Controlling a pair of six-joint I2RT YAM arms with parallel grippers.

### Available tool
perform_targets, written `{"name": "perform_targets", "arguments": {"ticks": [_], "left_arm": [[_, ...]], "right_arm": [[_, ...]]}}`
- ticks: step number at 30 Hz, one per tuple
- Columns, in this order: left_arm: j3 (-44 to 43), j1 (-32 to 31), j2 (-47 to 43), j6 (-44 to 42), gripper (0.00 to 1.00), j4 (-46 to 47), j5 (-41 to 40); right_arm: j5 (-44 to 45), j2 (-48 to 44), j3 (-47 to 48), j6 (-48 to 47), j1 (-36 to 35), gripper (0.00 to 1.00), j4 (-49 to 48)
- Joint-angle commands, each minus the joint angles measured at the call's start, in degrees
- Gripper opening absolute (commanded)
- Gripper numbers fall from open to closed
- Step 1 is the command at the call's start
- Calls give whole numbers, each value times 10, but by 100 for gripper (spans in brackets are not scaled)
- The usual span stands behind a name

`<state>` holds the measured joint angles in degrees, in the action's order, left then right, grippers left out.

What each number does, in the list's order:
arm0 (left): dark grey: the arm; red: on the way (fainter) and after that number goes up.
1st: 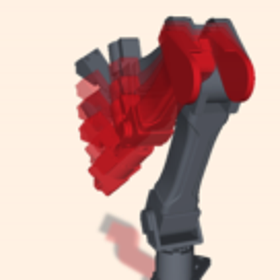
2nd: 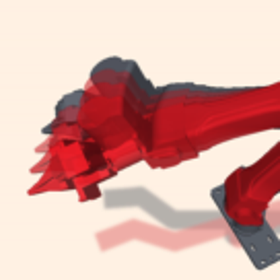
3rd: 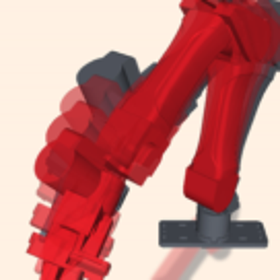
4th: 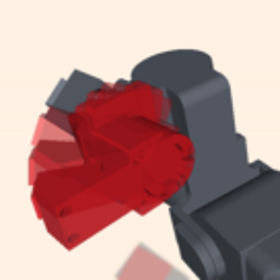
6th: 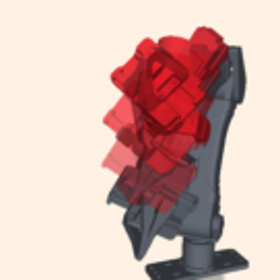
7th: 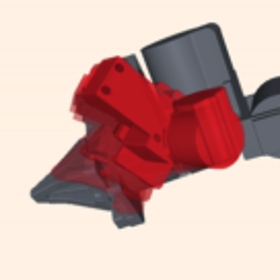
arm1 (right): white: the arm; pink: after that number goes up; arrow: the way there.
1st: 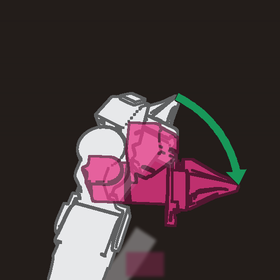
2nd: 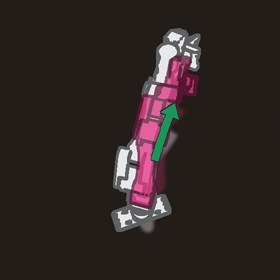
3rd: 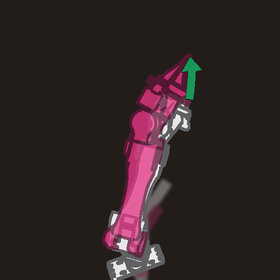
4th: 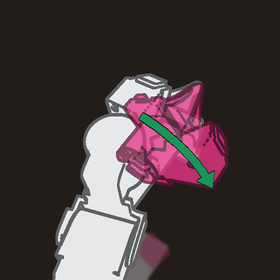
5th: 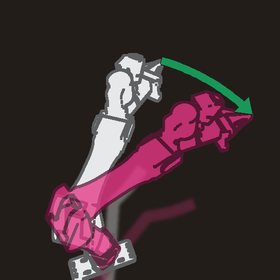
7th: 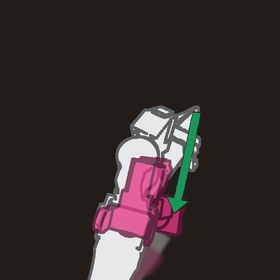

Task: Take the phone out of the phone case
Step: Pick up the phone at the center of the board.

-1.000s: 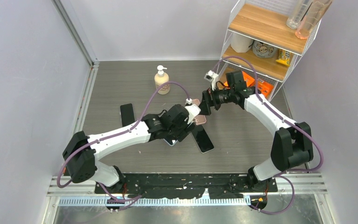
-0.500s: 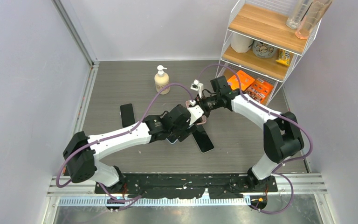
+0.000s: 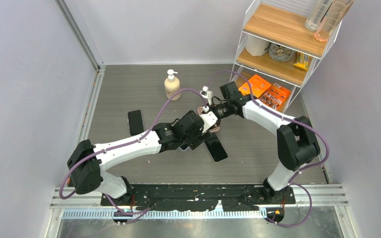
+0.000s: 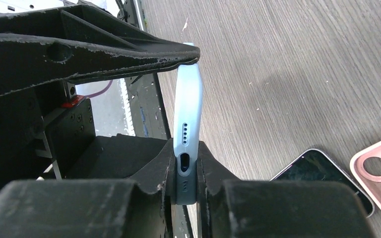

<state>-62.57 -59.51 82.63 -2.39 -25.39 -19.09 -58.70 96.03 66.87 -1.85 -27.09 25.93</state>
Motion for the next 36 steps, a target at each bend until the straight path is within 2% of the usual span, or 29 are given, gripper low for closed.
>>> {"name": "perform_targets", "arguments": {"ticks": [1,6,8,9,13,15,17,22,27,36], "left_arm": [[-13,0,-34,-19,0,49,-15],[-13,-1,-45,-43,0,44,-10],[-15,0,-50,-51,7,37,-1],[-18,-1,-53,-55,15,34,5],[-25,0,-67,-71,66,19,28],[-30,2,-74,-77,80,12,39],[-38,9,-82,-82,86,-4,59],[-55,58,-114,-86,92,-40,151],[-80,144,-143,-99,92,-70,339],[-137,179,-147,-150,88,-114,529]], "right_arm": [[25,-29,16,-52,-3,5,2],[97,-82,11,-78,-1,5,21],[115,-103,12,-84,0,6,28],[127,-110,12,-87,1,5,31],[160,-159,7,-95,7,5,32],[174,-175,6,-101,11,5,35],[183,-191,5,-108,16,5,41],[206,-233,13,-132,26,5,61],[216,-281,40,-157,27,5,94],[115,-306,105,-215,27,5,170]]}}
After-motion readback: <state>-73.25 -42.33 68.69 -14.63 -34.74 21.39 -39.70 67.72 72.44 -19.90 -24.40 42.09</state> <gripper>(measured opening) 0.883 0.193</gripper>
